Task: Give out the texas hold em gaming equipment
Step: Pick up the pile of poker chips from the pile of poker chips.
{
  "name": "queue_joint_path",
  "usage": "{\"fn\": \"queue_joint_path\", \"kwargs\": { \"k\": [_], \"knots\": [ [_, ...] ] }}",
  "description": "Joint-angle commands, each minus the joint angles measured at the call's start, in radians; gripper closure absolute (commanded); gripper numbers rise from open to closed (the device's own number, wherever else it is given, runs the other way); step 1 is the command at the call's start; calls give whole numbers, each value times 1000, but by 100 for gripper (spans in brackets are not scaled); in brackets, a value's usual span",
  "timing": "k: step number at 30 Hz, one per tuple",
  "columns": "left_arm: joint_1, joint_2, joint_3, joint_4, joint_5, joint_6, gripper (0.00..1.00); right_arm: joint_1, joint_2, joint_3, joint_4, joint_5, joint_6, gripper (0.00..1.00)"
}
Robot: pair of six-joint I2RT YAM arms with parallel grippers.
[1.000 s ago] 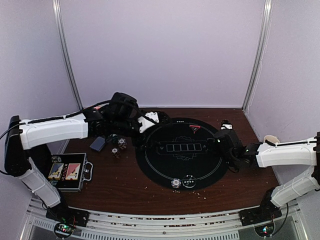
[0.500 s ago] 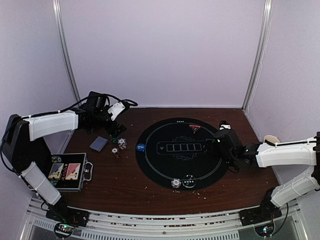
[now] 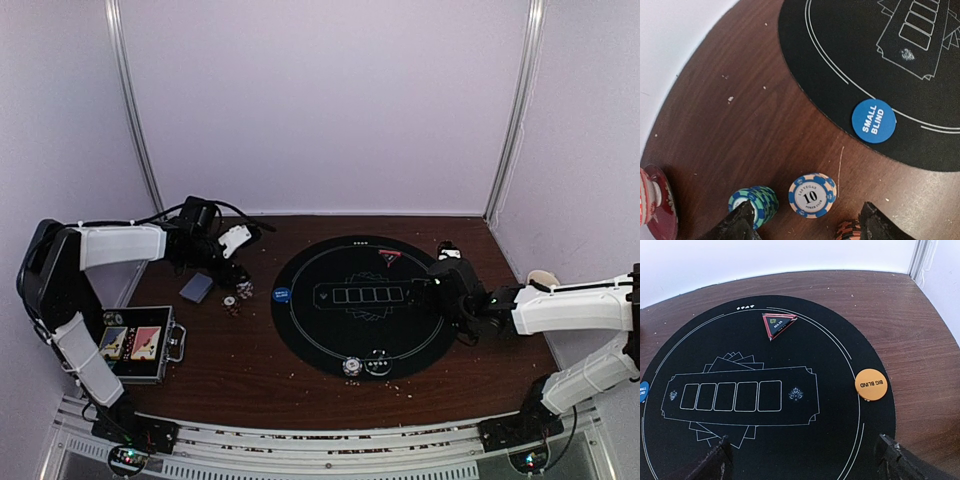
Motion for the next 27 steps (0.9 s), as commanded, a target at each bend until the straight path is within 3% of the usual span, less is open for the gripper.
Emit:
{"fn": "queue_joint_path", "kwargs": {
  "k": [1,27],
  "knots": [
    [35,40,30,-63,123,65,26,3,1,4,9,-2,-10,0],
    [42,129,58,-13,120,105,28,7,17,6,16,-4,-11,0]
  ]
}}
